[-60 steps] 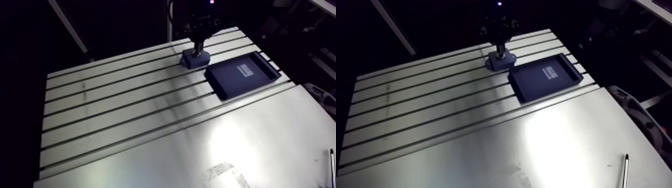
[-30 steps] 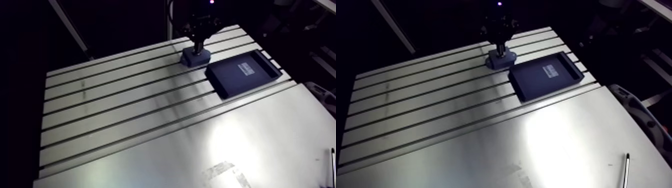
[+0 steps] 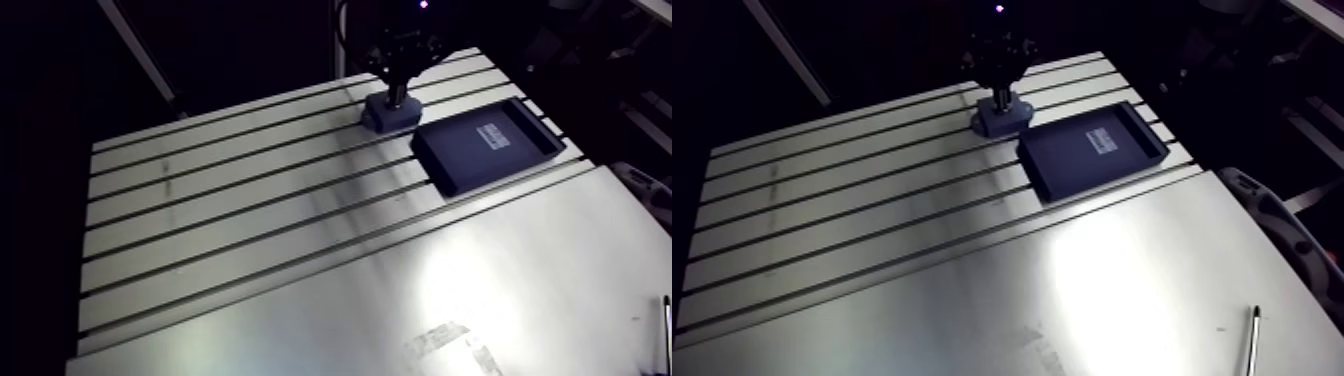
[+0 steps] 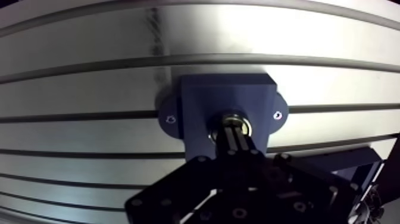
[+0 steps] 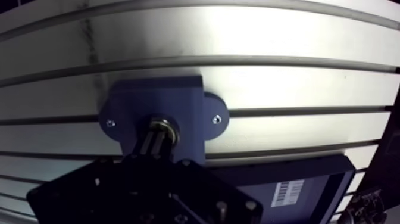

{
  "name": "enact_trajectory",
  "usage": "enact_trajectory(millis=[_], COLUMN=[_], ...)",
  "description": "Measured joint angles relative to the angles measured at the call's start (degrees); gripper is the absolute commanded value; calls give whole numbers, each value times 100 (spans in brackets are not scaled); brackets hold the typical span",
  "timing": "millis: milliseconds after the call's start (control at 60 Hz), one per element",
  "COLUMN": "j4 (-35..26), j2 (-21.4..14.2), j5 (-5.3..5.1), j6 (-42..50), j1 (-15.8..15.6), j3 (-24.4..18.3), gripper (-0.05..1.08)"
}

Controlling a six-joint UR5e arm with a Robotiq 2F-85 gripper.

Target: Pick up the bearing and press it into the housing until flush.

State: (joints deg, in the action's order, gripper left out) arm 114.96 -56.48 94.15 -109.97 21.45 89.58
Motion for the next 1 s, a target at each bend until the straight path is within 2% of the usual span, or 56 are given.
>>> enact_trajectory(millis=[1000], j4=[38], j2=[41], j5=[4], j6=[-27], j1=[0], j3=[20], gripper=[108])
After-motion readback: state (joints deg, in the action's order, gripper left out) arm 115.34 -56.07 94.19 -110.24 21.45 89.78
